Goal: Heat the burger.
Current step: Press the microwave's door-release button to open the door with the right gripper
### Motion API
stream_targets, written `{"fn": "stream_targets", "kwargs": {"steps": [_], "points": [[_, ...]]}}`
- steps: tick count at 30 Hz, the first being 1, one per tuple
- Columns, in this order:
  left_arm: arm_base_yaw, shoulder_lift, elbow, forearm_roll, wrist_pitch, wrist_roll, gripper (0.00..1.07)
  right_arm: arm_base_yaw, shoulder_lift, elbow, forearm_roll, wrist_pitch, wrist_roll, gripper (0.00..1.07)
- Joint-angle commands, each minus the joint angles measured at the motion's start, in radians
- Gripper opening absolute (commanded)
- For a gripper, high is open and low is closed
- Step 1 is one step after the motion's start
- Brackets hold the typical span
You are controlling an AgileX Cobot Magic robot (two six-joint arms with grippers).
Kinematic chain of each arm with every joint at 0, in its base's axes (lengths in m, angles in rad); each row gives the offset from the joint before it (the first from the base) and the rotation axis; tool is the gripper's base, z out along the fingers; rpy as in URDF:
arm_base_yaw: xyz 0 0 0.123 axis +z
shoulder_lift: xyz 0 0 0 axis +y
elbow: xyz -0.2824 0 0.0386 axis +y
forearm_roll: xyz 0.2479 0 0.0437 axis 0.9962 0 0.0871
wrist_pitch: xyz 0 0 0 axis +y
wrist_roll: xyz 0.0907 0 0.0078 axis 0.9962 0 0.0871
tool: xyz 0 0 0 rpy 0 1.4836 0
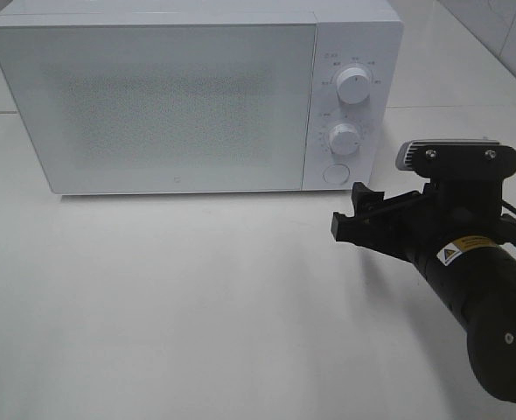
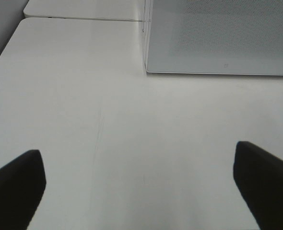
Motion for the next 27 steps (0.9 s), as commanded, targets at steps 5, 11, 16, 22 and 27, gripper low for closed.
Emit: {"fn": "stream_targets", "kwargs": {"steps": [5,11,16,22,27], "points": [[0.003,-0.016,0.003,-0.004,-0.01,-0.005,1.0,0.006,0.001,-0.009,0.003,-0.006,0.328,0.68],[0.003,-0.016,0.003,-0.004,-0.01,-0.005,1.0,0.006,0.001,-0.009,0.003,-0.006,0.628,0.54],[0.003,-0.016,0.003,-0.004,-0.01,-0.005,1.0,0.006,0.001,-0.009,-0.001,0.037,1.057,0.28],[0.003,-0.016,0.003,-0.004,-0.01,-0.005,1.0,0.006,0.001,-0.009,-0.001,0.048,1.252,0.16],[0.003,-0.016,0.003,-0.004,-0.01,-0.005,1.0,0.006,0.001,-0.009,0.0,0.045,1.418,0.08]]}}
